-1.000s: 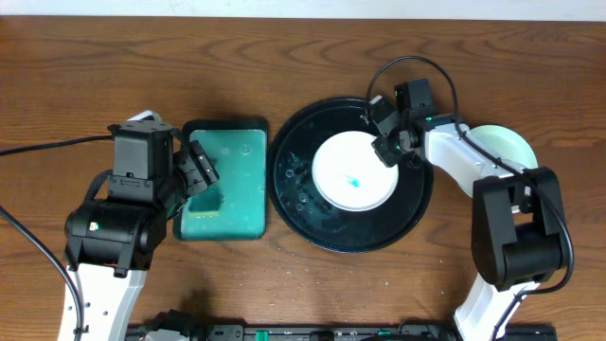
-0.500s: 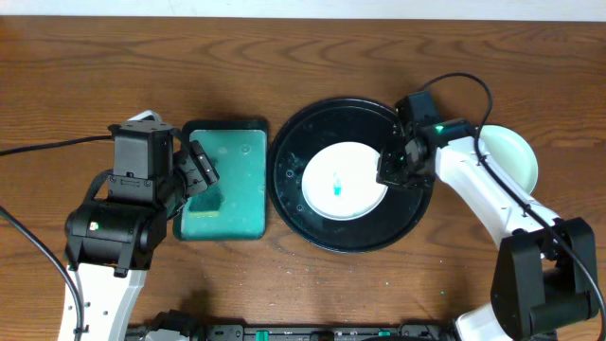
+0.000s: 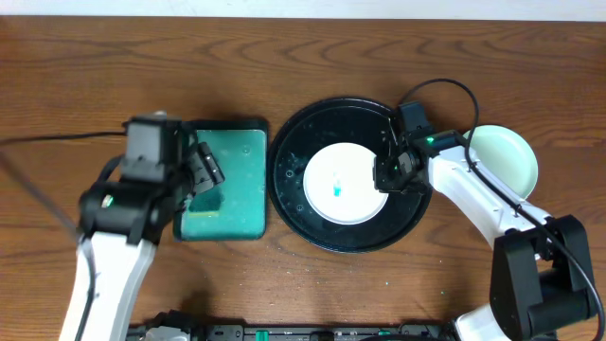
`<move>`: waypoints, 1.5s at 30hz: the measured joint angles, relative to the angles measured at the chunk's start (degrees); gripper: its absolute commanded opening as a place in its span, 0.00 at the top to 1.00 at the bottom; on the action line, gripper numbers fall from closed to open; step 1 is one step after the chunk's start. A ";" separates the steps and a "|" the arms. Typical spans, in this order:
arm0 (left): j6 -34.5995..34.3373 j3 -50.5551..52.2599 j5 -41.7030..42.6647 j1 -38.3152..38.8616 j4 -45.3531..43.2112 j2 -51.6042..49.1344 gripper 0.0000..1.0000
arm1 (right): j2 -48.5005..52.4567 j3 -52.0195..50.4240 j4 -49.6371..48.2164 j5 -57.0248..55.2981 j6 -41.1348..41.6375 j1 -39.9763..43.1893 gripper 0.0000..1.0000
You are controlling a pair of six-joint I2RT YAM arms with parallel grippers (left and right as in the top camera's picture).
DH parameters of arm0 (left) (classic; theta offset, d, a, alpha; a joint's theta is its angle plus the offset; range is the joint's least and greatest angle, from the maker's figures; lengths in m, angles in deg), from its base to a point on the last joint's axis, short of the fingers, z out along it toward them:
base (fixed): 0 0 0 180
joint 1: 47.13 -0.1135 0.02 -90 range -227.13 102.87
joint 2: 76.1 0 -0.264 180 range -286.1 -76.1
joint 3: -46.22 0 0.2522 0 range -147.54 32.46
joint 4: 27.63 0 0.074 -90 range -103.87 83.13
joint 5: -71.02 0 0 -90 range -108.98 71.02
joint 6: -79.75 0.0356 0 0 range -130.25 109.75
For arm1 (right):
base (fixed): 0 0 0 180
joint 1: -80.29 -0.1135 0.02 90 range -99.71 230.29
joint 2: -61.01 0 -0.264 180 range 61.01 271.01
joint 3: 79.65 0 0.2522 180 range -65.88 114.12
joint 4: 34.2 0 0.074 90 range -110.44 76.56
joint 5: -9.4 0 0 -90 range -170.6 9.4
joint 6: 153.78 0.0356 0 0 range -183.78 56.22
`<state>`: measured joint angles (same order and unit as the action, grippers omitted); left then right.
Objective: Clean dirty plates on tray and stack at the side
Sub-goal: 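Grip the rim of the last white plate with the right gripper, then pick up the green sponge with the left gripper and bring it over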
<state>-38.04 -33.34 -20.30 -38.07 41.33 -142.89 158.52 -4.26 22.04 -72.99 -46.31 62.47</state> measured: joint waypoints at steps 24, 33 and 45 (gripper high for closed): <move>7.43 1.99 9.57 -7.17 -12.22 -37.38 0.93 | -1.51 0.00 2.01 -2.23 0.13 0.22 0.69; 9.22 2.01 14.80 -3.61 -10.14 -37.20 0.93 | -1.51 -3.30 -2.84 -2.03 -0.83 0.24 0.75; 9.60 4.28 6.05 2.38 -13.46 -36.20 0.93 | -1.73 -12.44 -16.81 4.44 -4.83 0.22 0.71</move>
<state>-28.45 -29.05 -14.25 -35.69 27.86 -179.08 156.80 -16.70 5.23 -68.55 -51.14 62.69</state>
